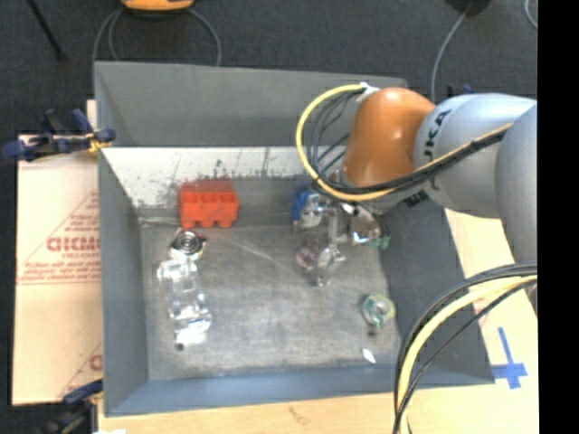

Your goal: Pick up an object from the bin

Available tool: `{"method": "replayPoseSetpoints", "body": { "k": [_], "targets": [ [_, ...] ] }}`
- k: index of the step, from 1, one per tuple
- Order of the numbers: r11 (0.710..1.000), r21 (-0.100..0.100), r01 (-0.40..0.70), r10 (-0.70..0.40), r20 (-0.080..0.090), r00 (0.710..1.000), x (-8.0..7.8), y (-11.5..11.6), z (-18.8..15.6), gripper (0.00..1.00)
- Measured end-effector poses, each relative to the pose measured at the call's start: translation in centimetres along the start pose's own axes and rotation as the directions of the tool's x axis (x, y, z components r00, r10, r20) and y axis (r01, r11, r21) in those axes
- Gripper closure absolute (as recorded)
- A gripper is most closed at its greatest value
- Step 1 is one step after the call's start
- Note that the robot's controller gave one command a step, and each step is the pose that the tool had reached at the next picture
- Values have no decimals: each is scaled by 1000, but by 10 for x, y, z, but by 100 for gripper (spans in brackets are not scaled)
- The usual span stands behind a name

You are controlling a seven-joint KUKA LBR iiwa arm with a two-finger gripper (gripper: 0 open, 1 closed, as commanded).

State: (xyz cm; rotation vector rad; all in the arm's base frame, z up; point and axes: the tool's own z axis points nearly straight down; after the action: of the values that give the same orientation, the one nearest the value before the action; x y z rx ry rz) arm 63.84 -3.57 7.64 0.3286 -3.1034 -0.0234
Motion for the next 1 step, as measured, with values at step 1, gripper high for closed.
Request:
{"method": "replayPoseSetpoints", "body": {
  "k": [1],
  "targets": [
    [999, 17, 37, -37, 33, 999, 24, -29, 1, 0]
  ]
}}
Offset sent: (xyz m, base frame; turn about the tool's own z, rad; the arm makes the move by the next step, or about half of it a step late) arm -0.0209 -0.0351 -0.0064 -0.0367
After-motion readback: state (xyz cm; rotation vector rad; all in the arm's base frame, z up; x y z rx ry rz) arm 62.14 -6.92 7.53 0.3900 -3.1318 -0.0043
